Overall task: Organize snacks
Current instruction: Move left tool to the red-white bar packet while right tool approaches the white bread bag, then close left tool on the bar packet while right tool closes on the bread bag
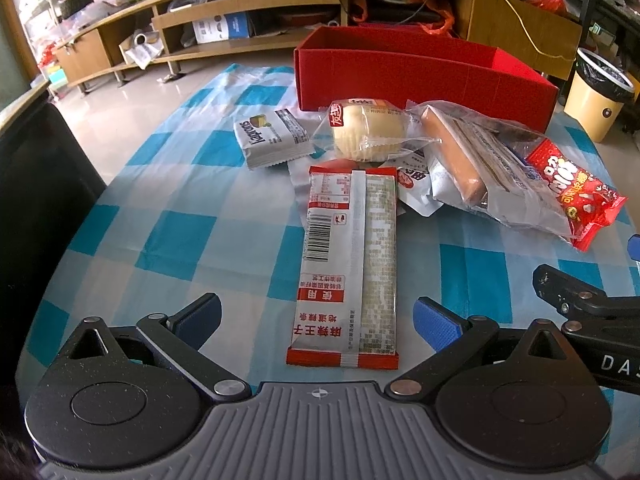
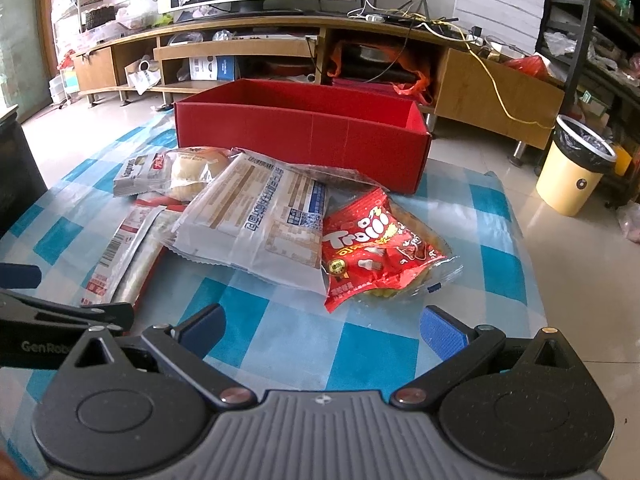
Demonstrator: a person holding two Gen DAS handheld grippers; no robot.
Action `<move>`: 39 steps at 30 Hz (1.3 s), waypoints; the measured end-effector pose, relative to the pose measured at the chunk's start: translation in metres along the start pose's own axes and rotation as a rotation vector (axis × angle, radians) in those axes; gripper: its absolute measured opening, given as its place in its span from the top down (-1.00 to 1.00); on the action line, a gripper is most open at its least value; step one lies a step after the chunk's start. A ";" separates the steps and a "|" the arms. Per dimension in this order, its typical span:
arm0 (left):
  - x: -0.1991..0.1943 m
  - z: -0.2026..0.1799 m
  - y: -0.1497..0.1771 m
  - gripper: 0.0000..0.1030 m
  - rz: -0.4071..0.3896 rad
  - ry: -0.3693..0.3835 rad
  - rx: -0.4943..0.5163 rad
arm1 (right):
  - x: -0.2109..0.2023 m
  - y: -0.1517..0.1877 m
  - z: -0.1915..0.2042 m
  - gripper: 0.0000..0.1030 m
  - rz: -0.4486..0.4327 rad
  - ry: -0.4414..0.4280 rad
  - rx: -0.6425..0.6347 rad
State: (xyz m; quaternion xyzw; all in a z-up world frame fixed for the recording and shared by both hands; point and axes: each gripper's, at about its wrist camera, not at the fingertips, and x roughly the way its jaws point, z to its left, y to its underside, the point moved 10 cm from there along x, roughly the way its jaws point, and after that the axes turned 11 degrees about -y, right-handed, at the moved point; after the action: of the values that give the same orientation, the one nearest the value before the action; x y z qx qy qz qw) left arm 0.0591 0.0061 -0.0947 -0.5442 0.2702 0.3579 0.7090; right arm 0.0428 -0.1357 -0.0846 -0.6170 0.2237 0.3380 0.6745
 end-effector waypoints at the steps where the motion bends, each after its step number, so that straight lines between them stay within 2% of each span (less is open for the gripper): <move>1: 0.001 0.001 0.000 -1.00 0.002 -0.012 0.008 | 0.000 0.000 0.000 -0.99 0.001 -0.003 0.003; 4: 0.000 0.002 -0.001 -1.00 0.004 -0.007 -0.002 | 0.002 -0.001 0.000 -0.99 0.005 -0.009 0.011; 8: -0.003 -0.002 -0.006 -1.00 -0.012 0.051 -0.052 | 0.004 -0.002 0.002 -0.99 0.014 -0.021 0.009; 12: -0.012 0.003 -0.010 -1.00 -0.005 0.055 -0.076 | -0.002 -0.008 0.002 -0.99 0.001 -0.038 0.037; 17: -0.022 0.002 -0.012 -1.00 0.051 0.024 -0.023 | -0.020 -0.020 -0.006 -0.99 -0.047 -0.044 0.063; 19: -0.022 0.001 -0.020 -1.00 0.044 0.021 -0.003 | -0.025 -0.024 -0.014 -0.99 -0.068 -0.031 0.083; 22: -0.014 0.004 -0.037 -1.00 -0.009 -0.005 0.008 | -0.022 -0.027 -0.027 -0.99 -0.059 -0.021 0.123; 24: -0.005 0.005 -0.044 -1.00 -0.015 -0.009 -0.002 | -0.016 -0.027 -0.032 -0.99 -0.042 -0.034 0.153; 31: 0.035 -0.006 -0.047 -1.00 0.068 0.007 0.006 | -0.001 -0.038 -0.037 -0.99 -0.018 -0.062 0.177; 39: 0.052 -0.011 -0.031 -1.00 0.120 0.037 -0.012 | 0.007 -0.054 -0.047 -0.99 -0.026 -0.082 0.198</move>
State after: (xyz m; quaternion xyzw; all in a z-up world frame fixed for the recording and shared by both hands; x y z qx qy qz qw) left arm 0.1153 0.0019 -0.1196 -0.5380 0.3132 0.3911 0.6778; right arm 0.0926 -0.1816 -0.0590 -0.5361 0.2201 0.3302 0.7450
